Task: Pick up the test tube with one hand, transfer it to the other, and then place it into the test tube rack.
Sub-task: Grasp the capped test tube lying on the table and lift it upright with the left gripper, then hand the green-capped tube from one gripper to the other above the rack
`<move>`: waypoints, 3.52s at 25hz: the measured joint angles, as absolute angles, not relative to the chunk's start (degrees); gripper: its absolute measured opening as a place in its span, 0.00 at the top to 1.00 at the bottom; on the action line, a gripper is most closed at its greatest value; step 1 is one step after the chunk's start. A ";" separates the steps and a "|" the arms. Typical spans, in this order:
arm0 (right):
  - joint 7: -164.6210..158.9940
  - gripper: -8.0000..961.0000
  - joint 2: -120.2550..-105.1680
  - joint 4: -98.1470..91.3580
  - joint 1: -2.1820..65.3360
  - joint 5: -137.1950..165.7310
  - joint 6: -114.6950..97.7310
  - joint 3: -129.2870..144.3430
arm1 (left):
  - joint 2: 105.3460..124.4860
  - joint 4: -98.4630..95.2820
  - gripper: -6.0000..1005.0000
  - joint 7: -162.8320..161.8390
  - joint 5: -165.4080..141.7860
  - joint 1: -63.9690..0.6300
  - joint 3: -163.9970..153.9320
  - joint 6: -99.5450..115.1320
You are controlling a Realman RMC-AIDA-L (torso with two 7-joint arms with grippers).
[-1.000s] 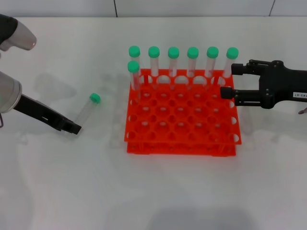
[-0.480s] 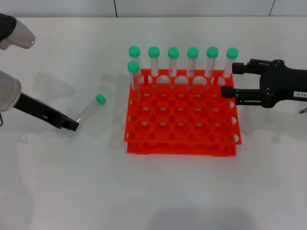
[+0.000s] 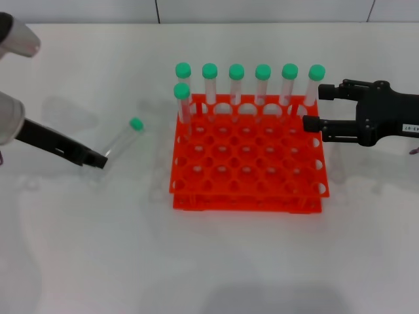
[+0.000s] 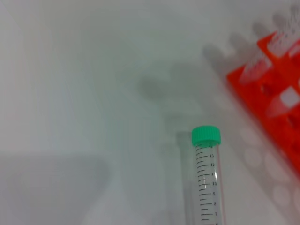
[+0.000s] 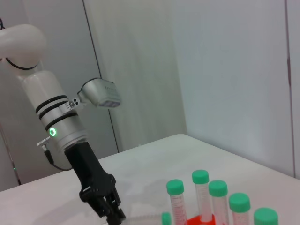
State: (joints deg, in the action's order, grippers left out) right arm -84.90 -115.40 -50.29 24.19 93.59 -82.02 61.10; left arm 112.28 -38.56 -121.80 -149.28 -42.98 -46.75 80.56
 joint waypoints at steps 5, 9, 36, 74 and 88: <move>-84.86 0.22 -115.40 -50.35 24.05 93.44 -81.94 61.07 | 110.78 -42.35 0.81 -121.25 -142.89 -40.09 -46.54 80.72; -84.84 0.22 -115.39 -50.36 24.00 93.16 -81.88 61.08 | 109.90 -47.81 0.81 -119.91 -135.57 -36.82 -44.50 81.24; -80.36 0.22 -115.22 -51.02 24.39 89.80 -80.77 59.48 | 114.80 -35.72 0.81 -83.14 -98.51 -39.94 -40.36 81.35; -78.49 0.22 -114.96 -54.12 24.36 85.16 -82.27 55.79 | 118.04 -30.76 0.81 -72.11 -96.54 -41.46 -50.00 82.91; -78.40 0.23 -115.15 -53.59 25.19 82.96 -81.87 55.72 | 117.79 -30.39 0.81 -72.03 -96.50 -40.87 -49.84 83.04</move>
State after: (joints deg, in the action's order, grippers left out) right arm -78.40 -115.15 -53.59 25.19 82.96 -81.87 55.72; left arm 117.79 -30.39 -72.03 -96.50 -40.87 -49.84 83.04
